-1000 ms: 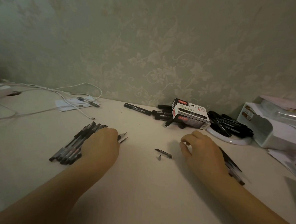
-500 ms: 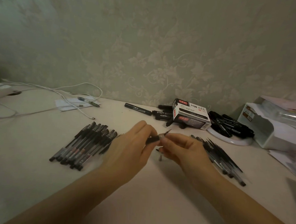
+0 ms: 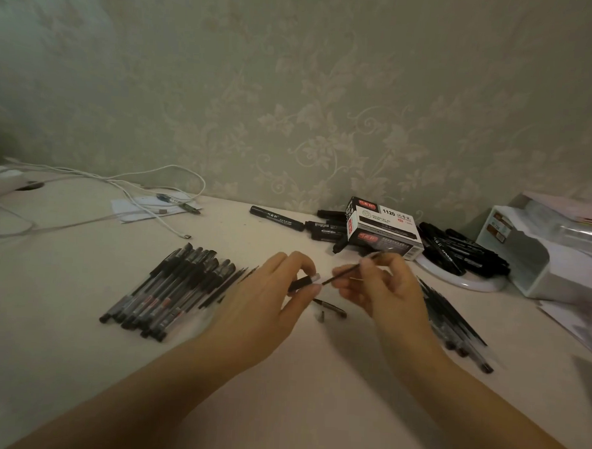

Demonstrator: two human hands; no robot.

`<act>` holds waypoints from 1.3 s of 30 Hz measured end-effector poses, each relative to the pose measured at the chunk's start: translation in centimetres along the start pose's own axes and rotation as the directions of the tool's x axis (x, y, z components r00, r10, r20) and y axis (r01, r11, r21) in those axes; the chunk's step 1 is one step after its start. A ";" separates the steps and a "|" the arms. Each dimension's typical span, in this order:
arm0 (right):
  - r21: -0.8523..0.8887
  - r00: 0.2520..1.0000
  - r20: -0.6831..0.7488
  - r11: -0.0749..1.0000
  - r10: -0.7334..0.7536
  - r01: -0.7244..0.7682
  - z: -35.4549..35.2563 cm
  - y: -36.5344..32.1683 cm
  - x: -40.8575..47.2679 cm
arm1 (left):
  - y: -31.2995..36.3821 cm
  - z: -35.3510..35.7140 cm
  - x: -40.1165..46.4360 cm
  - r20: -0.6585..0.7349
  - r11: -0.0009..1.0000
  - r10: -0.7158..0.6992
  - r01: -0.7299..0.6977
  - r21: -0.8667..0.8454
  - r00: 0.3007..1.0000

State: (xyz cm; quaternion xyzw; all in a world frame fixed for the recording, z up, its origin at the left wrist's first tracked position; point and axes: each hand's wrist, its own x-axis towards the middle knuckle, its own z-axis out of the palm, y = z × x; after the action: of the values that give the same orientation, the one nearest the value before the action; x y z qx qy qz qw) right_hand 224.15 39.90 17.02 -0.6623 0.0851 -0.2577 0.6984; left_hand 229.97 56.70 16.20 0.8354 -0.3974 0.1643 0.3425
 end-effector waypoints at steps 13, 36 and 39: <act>0.243 0.995 -0.067 0.968 0.072 -0.054 -0.9 0.4 0.9 | -0.2 0.1 0.1 0.052 0.992 0.007 0.000 -0.128 0.999; -0.738 0.946 0.308 0.601 -0.103 0.306 -0.9 0.9 -0.3 | -0.3 0.1 0.2 0.060 0.984 -0.046 0.056 -0.169 0.997; -0.801 0.916 0.396 0.463 -0.065 0.379 -0.9 1.3 -0.4 | -0.5 0.2 0.2 0.046 0.986 -0.044 0.051 -0.160 0.998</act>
State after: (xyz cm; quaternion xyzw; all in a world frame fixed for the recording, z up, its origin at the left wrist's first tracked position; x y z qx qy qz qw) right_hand 223.73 39.24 15.59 -0.9584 0.0038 -0.1626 0.2345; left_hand 230.46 56.67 15.98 0.8175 -0.3963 0.1058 0.4042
